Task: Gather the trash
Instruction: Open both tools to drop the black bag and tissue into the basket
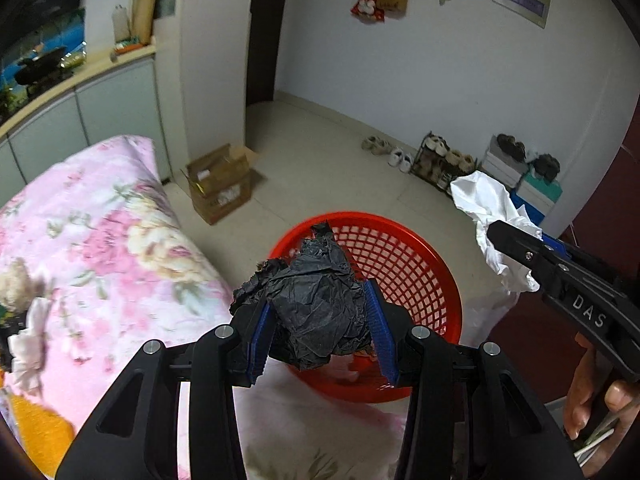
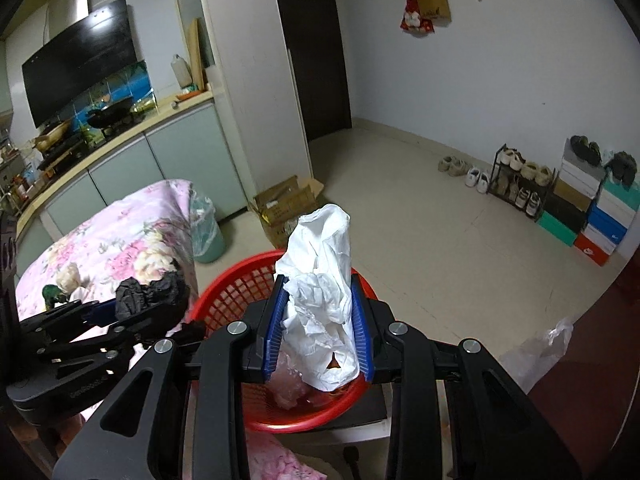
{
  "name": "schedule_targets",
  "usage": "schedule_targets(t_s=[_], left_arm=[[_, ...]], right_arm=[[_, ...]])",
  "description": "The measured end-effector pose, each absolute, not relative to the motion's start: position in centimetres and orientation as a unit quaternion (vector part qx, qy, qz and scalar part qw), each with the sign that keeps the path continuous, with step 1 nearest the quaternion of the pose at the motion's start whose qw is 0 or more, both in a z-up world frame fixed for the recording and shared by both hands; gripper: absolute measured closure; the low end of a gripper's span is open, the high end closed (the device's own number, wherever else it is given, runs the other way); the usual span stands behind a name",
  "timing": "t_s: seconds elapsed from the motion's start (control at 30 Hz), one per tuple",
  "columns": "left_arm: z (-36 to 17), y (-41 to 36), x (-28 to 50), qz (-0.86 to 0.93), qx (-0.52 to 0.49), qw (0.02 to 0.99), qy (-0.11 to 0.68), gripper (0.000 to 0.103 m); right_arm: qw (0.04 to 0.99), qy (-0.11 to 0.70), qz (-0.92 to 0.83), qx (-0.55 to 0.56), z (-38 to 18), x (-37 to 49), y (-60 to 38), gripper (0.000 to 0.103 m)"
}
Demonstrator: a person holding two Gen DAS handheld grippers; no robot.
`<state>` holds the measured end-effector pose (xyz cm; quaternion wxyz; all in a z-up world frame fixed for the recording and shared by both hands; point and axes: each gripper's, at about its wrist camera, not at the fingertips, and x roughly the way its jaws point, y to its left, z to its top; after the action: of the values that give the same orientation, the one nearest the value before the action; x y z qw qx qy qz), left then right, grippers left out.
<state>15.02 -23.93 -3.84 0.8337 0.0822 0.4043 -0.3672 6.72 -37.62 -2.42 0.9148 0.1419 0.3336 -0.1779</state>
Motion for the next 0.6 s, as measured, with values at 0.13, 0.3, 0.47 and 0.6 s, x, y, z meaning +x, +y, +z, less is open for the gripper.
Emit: schedule_targets(t_s=[0.13, 0.3, 0.47, 0.6], left_arm=[[-5.2, -25.8, 15.3, -0.374, 0.094, 0.822, 0.420, 0.061], [-7.0, -27.4, 16.0, -0.384, 0.098, 0.802, 0.446, 0.059], [-7.9, -28.0, 16.2, -0.390, 0.101, 0.794, 0.455, 0.046], [-7.6, -27.4, 16.3, -0.388, 0.092, 0.799, 0.451, 0.030]], right_arm=[[0.904, 0.361, -0.173, 0.154, -3.9, 7.7, -38.7, 0.073], [0.884, 0.399, -0.155, 0.186, -5.8, 9.1, -40.0, 0.073], [0.871, 0.420, -0.138, 0.214, -7.2, 9.7, -40.9, 0.061], [0.869, 0.415, -0.134, 0.234, -7.4, 9.2, -41.2, 0.045]])
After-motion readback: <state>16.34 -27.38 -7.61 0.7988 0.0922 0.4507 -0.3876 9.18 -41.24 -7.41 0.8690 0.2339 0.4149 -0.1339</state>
